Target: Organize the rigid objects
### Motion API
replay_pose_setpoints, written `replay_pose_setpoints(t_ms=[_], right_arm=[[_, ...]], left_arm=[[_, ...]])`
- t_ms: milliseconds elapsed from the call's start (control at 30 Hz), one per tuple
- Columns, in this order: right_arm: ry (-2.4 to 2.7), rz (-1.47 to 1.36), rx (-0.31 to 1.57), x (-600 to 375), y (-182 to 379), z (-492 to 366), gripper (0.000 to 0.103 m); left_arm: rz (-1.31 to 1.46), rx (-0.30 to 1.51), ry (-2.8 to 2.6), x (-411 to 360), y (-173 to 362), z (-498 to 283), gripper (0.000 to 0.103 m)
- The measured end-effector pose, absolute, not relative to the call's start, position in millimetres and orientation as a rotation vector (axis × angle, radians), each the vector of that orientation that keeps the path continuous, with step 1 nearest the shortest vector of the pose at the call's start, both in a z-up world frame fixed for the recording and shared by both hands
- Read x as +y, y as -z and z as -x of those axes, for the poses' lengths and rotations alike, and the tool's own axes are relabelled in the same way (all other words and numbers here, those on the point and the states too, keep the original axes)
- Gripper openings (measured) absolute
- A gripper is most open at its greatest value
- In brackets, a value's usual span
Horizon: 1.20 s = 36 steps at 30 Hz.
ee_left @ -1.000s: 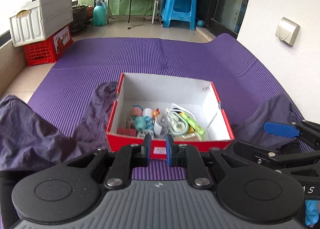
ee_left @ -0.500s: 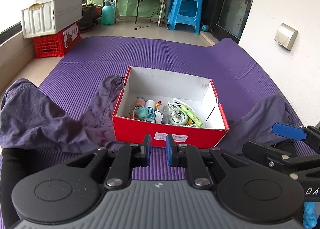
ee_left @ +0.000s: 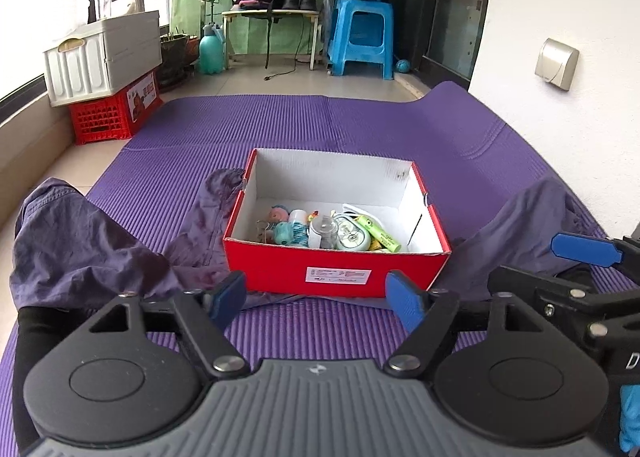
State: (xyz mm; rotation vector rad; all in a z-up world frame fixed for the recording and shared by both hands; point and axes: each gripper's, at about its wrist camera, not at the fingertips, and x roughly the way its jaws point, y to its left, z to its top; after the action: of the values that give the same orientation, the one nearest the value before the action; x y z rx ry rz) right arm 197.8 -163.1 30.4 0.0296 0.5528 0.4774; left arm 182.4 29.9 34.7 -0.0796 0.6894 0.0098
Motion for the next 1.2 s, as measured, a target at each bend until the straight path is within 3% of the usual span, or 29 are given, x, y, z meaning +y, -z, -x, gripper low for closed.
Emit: replay_pose_setpoints(t_ms=[133, 200, 1200], right_arm=[[-0.481, -0.037, 0.538, -167, -34, -195, 0.099], [-0.479, -0.038, 0.527, -168, -34, -192, 0.102], [-0.454, -0.063, 0.534, -173, -31, -184, 0.103]], left_arm=[[0.111, 0.660, -0.001, 32, -38, -177, 0.094], [0.120, 0.651, -0.011, 33, -40, -175, 0.103], [0.043, 0.621, -0.050, 21, -45, -161, 0.103]])
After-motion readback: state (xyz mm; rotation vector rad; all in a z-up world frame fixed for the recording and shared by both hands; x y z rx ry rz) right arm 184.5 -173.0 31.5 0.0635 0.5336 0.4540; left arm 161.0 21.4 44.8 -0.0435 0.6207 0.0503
